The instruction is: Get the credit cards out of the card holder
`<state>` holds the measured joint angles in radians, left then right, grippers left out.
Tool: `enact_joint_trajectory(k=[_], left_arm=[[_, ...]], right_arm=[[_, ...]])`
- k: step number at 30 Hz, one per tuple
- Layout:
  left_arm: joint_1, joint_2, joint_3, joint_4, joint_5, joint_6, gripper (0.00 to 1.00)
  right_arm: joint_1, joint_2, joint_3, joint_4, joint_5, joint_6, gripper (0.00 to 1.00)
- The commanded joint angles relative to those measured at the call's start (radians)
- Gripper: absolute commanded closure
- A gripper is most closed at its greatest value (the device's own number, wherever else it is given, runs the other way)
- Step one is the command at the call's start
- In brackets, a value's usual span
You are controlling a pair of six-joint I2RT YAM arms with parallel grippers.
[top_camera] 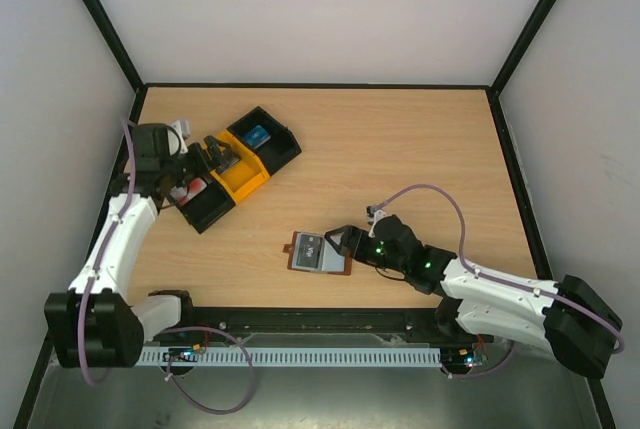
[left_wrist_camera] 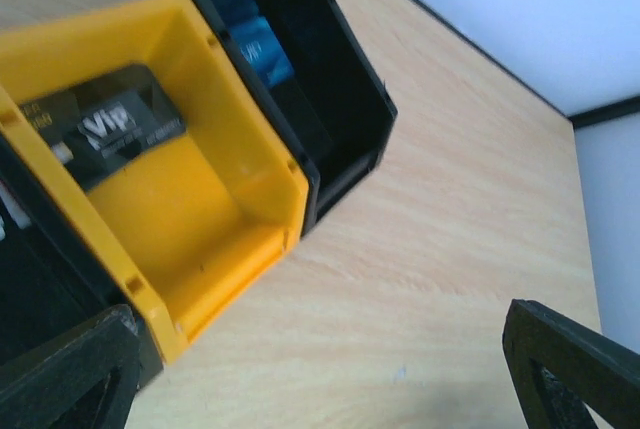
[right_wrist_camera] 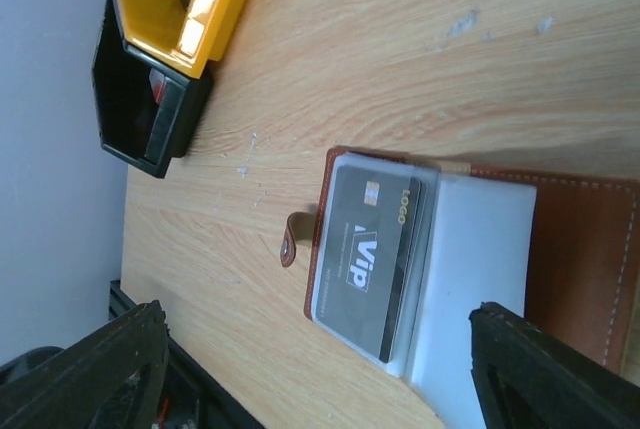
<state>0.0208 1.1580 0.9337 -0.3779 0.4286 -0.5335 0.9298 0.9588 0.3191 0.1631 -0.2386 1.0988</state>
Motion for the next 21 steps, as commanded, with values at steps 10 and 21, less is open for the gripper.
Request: enact_joint_trajectory(k=[10, 21], left_arm=[[-0.117, -0.263, -0.262, -0.040, 0.139, -0.035, 0.05], [-0.308, -0.281, -0.374, 0.067, 0.091, -0.173, 0.12]], right_arm=[[0.004, 0.117, 0.038, 0.095, -0.062, 0.033, 0.64], [0.004, 0.303, 0.050, 0.186, -0.109, 0.023, 0.70]])
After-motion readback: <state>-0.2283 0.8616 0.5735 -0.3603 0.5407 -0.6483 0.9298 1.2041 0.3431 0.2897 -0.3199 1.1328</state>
